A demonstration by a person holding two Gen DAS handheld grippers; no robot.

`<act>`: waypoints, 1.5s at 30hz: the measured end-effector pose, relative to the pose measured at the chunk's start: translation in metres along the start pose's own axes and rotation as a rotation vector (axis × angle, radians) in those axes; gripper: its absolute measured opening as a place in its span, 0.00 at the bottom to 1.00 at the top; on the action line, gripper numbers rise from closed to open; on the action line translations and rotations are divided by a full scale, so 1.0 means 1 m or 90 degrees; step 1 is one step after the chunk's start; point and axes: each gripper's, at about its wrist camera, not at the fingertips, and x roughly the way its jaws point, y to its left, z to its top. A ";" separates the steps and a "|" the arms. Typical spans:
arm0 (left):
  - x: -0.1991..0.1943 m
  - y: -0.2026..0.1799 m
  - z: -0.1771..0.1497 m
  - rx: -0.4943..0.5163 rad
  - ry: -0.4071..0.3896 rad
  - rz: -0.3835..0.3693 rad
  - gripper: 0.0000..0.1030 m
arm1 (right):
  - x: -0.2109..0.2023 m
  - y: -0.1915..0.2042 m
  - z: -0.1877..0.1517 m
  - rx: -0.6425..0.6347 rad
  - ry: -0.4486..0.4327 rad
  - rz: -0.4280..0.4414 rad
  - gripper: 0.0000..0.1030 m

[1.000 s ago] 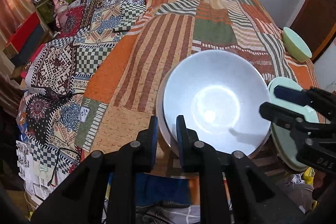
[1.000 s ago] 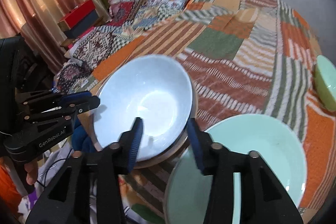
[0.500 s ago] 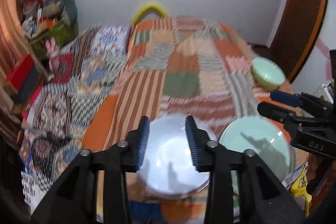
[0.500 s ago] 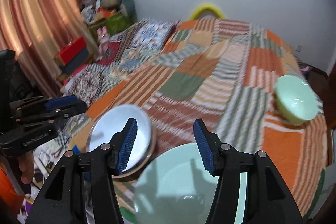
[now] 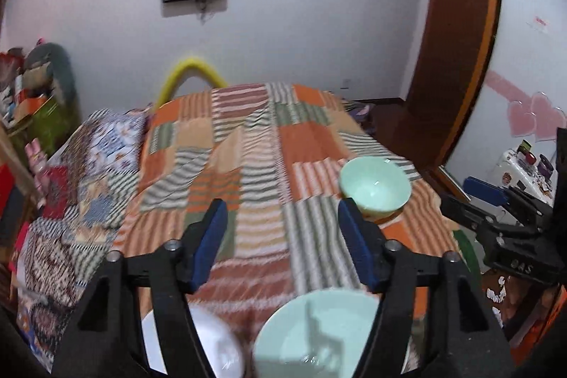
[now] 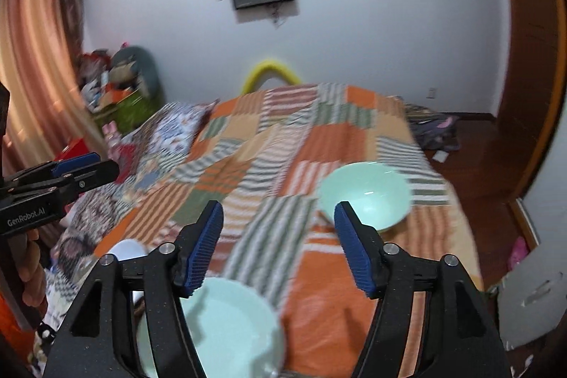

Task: Organize plates and bowls
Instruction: 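Move the right gripper to the mint green bowl, then grasp the mint green bowl rim with the right gripper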

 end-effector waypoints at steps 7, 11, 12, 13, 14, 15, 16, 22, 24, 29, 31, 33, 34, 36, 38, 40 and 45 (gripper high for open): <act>0.061 -0.049 0.029 0.037 0.036 -0.065 0.65 | -0.002 -0.050 0.005 0.037 -0.021 -0.058 0.68; 0.104 -0.066 0.031 0.038 0.074 -0.082 0.65 | 0.010 -0.076 0.006 0.068 -0.014 -0.077 0.68; 0.116 -0.067 0.030 0.034 0.083 -0.083 0.65 | 0.015 -0.083 0.005 0.078 -0.009 -0.082 0.68; 0.124 -0.068 0.029 0.028 0.087 -0.076 0.65 | 0.019 -0.087 0.005 0.084 -0.005 -0.085 0.68; 0.138 -0.069 0.028 0.021 0.092 -0.061 0.65 | 0.023 -0.092 0.004 0.089 -0.001 -0.088 0.68; 0.146 -0.068 0.027 0.017 0.096 -0.057 0.65 | 0.029 -0.097 0.003 0.094 0.004 -0.092 0.68; 0.156 -0.068 0.026 0.013 0.104 -0.057 0.65 | 0.036 -0.102 0.001 0.099 0.010 -0.096 0.68; 0.215 -0.063 0.018 -0.016 0.170 -0.074 0.41 | 0.077 -0.123 -0.006 0.117 0.051 -0.096 0.68; 0.233 -0.061 0.013 -0.022 0.193 -0.082 0.34 | 0.088 -0.127 -0.009 0.121 0.062 -0.097 0.63; 0.261 -0.067 0.003 -0.008 0.221 -0.093 0.26 | 0.111 -0.140 -0.018 0.139 0.105 -0.081 0.45; 0.268 -0.071 0.000 0.002 0.223 -0.097 0.20 | 0.116 -0.144 -0.021 0.152 0.108 -0.089 0.43; 0.274 -0.075 -0.003 0.018 0.226 -0.093 0.17 | 0.121 -0.148 -0.024 0.165 0.118 -0.084 0.42; 0.276 -0.076 -0.003 0.021 0.227 -0.094 0.15 | 0.122 -0.149 -0.025 0.168 0.121 -0.083 0.39; 0.280 -0.078 -0.005 0.022 0.231 -0.101 0.13 | 0.128 -0.150 -0.027 0.167 0.132 -0.080 0.36; 0.283 -0.080 -0.006 0.024 0.236 -0.107 0.11 | 0.130 -0.148 -0.028 0.164 0.136 -0.077 0.35; 0.286 -0.083 -0.007 0.027 0.244 -0.110 0.09 | 0.131 -0.147 -0.028 0.160 0.139 -0.069 0.29; 0.283 -0.088 -0.008 0.041 0.249 -0.098 0.09 | 0.133 -0.136 -0.026 0.138 0.151 -0.073 0.22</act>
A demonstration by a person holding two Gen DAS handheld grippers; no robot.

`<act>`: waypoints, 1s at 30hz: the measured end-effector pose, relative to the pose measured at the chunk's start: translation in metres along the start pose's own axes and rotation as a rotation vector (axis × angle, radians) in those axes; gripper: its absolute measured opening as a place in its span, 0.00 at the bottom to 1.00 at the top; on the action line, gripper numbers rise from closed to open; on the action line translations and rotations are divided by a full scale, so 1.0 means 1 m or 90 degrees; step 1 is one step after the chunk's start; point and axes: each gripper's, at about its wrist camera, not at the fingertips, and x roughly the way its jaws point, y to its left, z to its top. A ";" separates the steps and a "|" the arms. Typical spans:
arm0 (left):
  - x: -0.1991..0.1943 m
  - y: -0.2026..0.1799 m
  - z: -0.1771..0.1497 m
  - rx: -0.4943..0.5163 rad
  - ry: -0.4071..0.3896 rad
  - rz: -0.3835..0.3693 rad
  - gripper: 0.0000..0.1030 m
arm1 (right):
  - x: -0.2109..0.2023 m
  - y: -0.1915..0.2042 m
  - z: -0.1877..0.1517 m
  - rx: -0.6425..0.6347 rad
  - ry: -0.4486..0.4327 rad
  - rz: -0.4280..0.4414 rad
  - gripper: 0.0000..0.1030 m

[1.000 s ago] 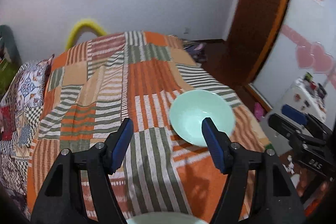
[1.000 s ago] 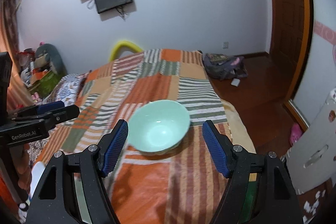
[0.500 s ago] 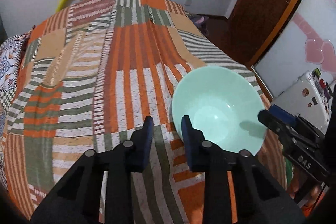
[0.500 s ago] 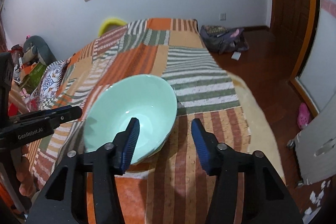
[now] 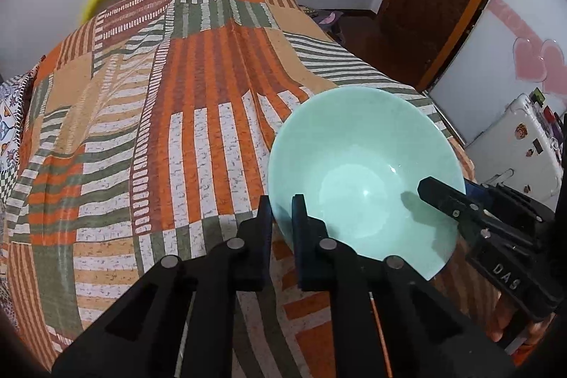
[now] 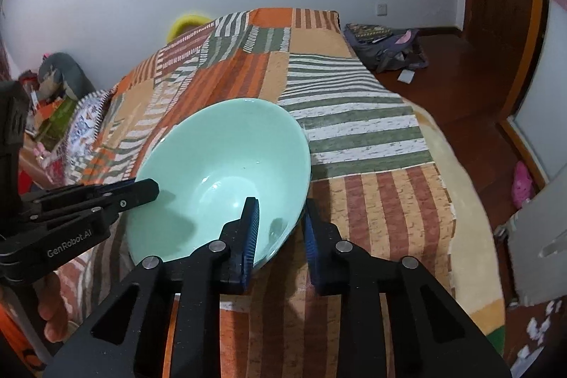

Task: Organize plates and bowls
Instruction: 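Grasp the mint green bowl rim with the right gripper, then lift and carry the mint green bowl toward the stacked bowls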

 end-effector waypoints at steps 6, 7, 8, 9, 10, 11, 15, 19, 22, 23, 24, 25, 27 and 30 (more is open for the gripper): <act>-0.023 0.001 -0.005 -0.007 -0.005 -0.021 0.09 | -0.009 0.001 -0.001 0.009 0.005 0.012 0.22; -0.029 -0.001 -0.006 -0.004 -0.011 -0.018 0.09 | -0.015 0.002 -0.002 0.008 0.001 0.013 0.22; -0.039 -0.003 -0.008 0.002 -0.021 -0.011 0.09 | -0.017 0.005 -0.002 0.005 -0.001 0.013 0.22; -0.046 -0.004 -0.009 0.007 -0.029 -0.006 0.09 | -0.021 0.008 -0.003 0.001 -0.005 0.012 0.22; -0.054 -0.005 -0.012 0.013 -0.037 -0.001 0.09 | -0.027 0.011 -0.003 -0.004 -0.010 0.013 0.22; -0.063 -0.006 -0.014 0.018 -0.045 0.004 0.09 | -0.030 0.015 -0.002 -0.008 -0.014 0.014 0.22; -0.103 -0.003 -0.026 0.016 -0.077 0.010 0.09 | -0.053 0.030 -0.003 -0.023 -0.036 0.026 0.22; -0.144 0.002 -0.041 0.009 -0.110 0.023 0.09 | -0.079 0.053 -0.006 -0.047 -0.061 0.044 0.22; -0.177 0.008 -0.055 0.006 -0.134 0.034 0.10 | -0.093 0.069 -0.009 -0.061 -0.075 0.057 0.22; -0.185 0.010 -0.059 0.004 -0.139 0.037 0.10 | -0.098 0.076 -0.010 -0.066 -0.079 0.064 0.22; -0.195 0.014 -0.065 -0.001 -0.144 0.039 0.10 | -0.103 0.081 -0.012 -0.069 -0.084 0.072 0.22; -0.202 0.017 -0.070 -0.004 -0.147 0.040 0.10 | -0.107 0.087 -0.014 -0.073 -0.088 0.078 0.22; -0.218 0.024 -0.081 -0.010 -0.153 0.045 0.10 | -0.114 0.097 -0.018 -0.080 -0.095 0.087 0.22; -0.238 0.034 -0.099 -0.020 -0.163 0.058 0.10 | -0.121 0.115 -0.026 -0.091 -0.099 0.105 0.22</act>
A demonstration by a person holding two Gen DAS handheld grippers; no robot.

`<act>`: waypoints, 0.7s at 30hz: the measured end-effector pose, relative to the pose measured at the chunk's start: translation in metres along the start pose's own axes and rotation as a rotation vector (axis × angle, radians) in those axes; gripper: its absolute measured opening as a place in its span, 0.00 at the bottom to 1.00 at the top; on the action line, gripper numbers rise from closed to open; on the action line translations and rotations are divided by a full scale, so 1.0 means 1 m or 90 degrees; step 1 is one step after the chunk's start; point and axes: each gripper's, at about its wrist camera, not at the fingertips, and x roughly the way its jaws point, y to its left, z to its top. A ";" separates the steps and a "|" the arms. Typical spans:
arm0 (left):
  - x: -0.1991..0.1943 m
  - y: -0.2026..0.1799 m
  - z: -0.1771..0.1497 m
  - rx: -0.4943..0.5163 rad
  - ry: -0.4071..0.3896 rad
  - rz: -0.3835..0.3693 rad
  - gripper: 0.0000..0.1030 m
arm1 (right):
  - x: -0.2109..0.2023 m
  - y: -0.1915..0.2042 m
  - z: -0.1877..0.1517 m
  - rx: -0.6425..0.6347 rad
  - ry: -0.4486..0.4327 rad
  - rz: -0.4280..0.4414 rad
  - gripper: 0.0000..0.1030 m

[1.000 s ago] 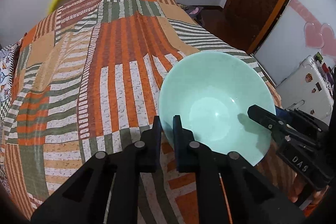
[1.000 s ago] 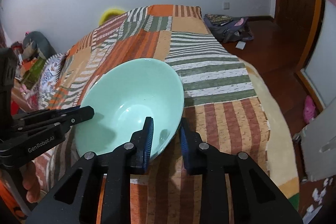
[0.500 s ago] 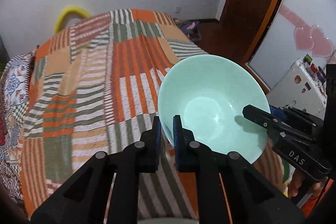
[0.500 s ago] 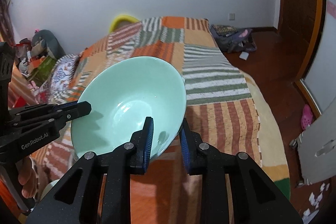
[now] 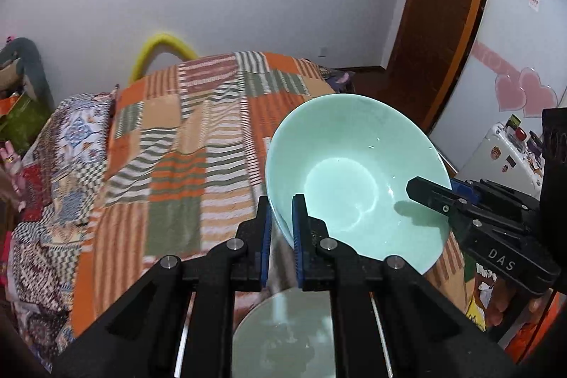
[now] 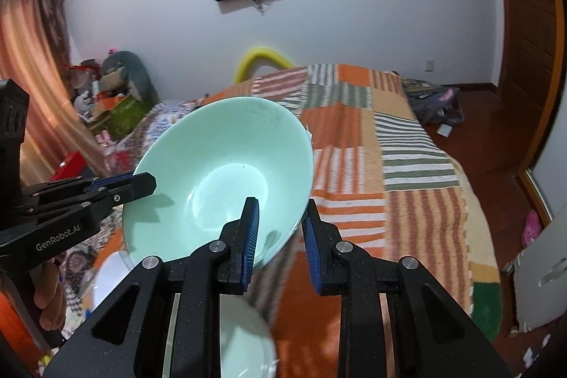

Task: Organize plates and bowls
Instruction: 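Lift and carry the mint green bowl toward the stacked bowls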

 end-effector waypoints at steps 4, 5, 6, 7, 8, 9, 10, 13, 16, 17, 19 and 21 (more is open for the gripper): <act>-0.027 0.018 -0.019 -0.011 -0.009 0.019 0.10 | -0.002 0.027 -0.006 -0.022 -0.001 0.022 0.22; -0.034 0.023 -0.024 -0.016 -0.010 0.022 0.10 | -0.002 0.032 -0.008 -0.026 -0.001 0.027 0.22; -0.040 0.029 -0.029 -0.021 -0.011 0.026 0.10 | -0.002 0.040 -0.009 -0.032 -0.001 0.034 0.22; -0.046 0.034 -0.034 -0.026 -0.012 0.030 0.10 | -0.002 0.046 -0.010 -0.038 -0.001 0.040 0.22; -0.052 0.041 -0.040 -0.032 -0.012 0.037 0.10 | -0.002 0.052 -0.012 -0.042 0.000 0.046 0.22; -0.056 0.045 -0.044 -0.037 -0.012 0.042 0.10 | -0.001 0.058 -0.014 -0.047 0.001 0.052 0.22; -0.061 0.051 -0.050 -0.044 -0.012 0.048 0.10 | 0.000 0.065 -0.015 -0.055 0.003 0.059 0.22; -0.074 0.069 -0.065 -0.066 -0.009 0.067 0.10 | 0.004 0.083 -0.023 -0.072 0.008 0.079 0.22; -0.082 0.087 -0.081 -0.087 -0.008 0.086 0.10 | 0.010 0.101 -0.030 -0.089 0.018 0.101 0.23; -0.085 0.093 -0.085 -0.095 -0.007 0.091 0.10 | 0.012 0.106 -0.032 -0.094 0.022 0.109 0.23; -0.089 0.106 -0.096 -0.113 -0.003 0.100 0.10 | 0.020 0.120 -0.038 -0.107 0.034 0.124 0.23; -0.092 0.118 -0.106 -0.128 0.001 0.109 0.10 | 0.025 0.131 -0.045 -0.118 0.045 0.135 0.23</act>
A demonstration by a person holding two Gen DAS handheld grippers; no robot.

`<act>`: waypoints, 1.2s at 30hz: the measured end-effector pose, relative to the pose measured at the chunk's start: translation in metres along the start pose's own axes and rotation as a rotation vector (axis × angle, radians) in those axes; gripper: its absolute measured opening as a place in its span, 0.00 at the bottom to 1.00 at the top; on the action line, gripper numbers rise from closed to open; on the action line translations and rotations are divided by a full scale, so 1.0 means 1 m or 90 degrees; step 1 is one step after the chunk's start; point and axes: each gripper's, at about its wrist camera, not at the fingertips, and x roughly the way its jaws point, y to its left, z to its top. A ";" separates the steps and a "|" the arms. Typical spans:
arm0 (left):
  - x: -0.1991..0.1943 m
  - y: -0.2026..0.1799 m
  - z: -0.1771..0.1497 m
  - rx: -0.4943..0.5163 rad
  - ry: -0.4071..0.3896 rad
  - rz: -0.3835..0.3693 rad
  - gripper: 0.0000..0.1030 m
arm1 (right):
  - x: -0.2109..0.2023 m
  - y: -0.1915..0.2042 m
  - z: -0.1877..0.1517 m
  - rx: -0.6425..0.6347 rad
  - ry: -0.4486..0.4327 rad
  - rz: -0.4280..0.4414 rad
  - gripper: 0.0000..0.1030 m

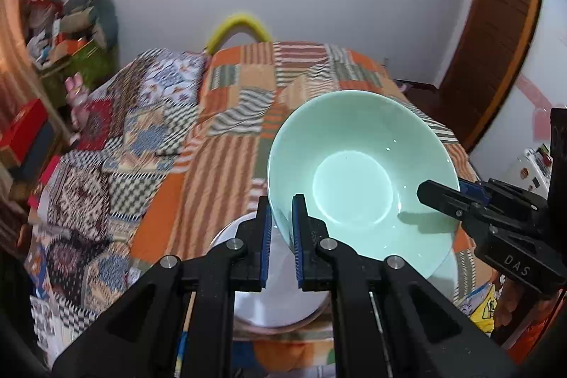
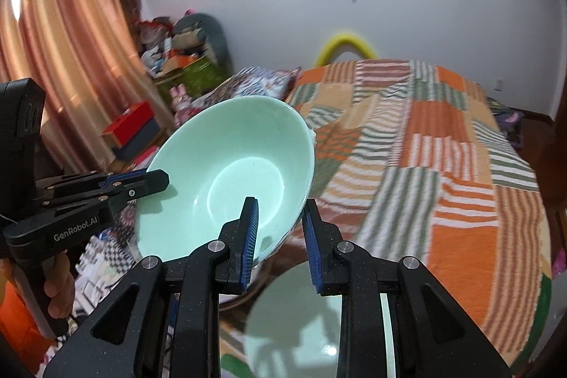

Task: Organize plates and bowls
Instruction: 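Lift and carry the mint green bowl toward the stacked bowls, then lower the mint green bowl into the white spotted bowl with the right gripper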

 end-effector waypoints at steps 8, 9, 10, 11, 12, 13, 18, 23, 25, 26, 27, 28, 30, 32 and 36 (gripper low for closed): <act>0.014 0.044 -0.028 -0.057 0.032 0.015 0.09 | 0.036 0.030 -0.015 -0.025 0.053 0.030 0.23; 0.017 0.048 -0.032 -0.064 0.038 0.015 0.10 | 0.039 0.033 -0.019 -0.027 0.060 0.030 0.23; 0.020 0.052 -0.036 -0.069 0.044 0.015 0.10 | 0.044 0.035 -0.022 -0.030 0.069 0.031 0.23; 0.024 0.055 -0.039 -0.074 0.049 0.015 0.10 | 0.049 0.036 -0.024 -0.031 0.078 0.031 0.23; 0.027 0.058 -0.043 -0.077 0.055 0.016 0.10 | 0.050 0.038 -0.027 -0.031 0.083 0.031 0.23; 0.030 0.061 -0.046 -0.079 0.060 0.018 0.10 | 0.055 0.039 -0.029 -0.031 0.091 0.032 0.23; 0.043 0.068 -0.060 -0.085 0.083 0.026 0.09 | 0.068 0.045 -0.039 -0.035 0.124 0.030 0.23; 0.057 0.073 -0.071 -0.097 0.108 0.026 0.10 | 0.080 0.047 -0.046 -0.035 0.151 0.026 0.23; 0.062 0.075 -0.075 -0.100 0.119 0.025 0.10 | 0.082 0.047 -0.048 -0.034 0.159 0.025 0.23; 0.065 0.075 -0.077 -0.101 0.124 0.024 0.10 | 0.084 0.047 -0.050 -0.034 0.162 0.024 0.23; 0.067 0.076 -0.079 -0.102 0.128 0.024 0.10 | 0.086 0.047 -0.052 -0.034 0.167 0.024 0.23; 0.070 0.076 -0.081 -0.103 0.133 0.024 0.10 | 0.087 0.047 -0.052 -0.033 0.170 0.024 0.23; 0.073 0.077 -0.083 -0.106 0.139 0.024 0.10 | 0.089 0.047 -0.054 -0.030 0.176 0.024 0.23; 0.077 0.079 -0.085 -0.110 0.144 0.024 0.09 | 0.092 0.047 -0.055 -0.031 0.181 0.023 0.23; 0.084 0.080 -0.089 -0.111 0.157 0.022 0.10 | 0.097 0.047 -0.060 -0.033 0.193 0.020 0.23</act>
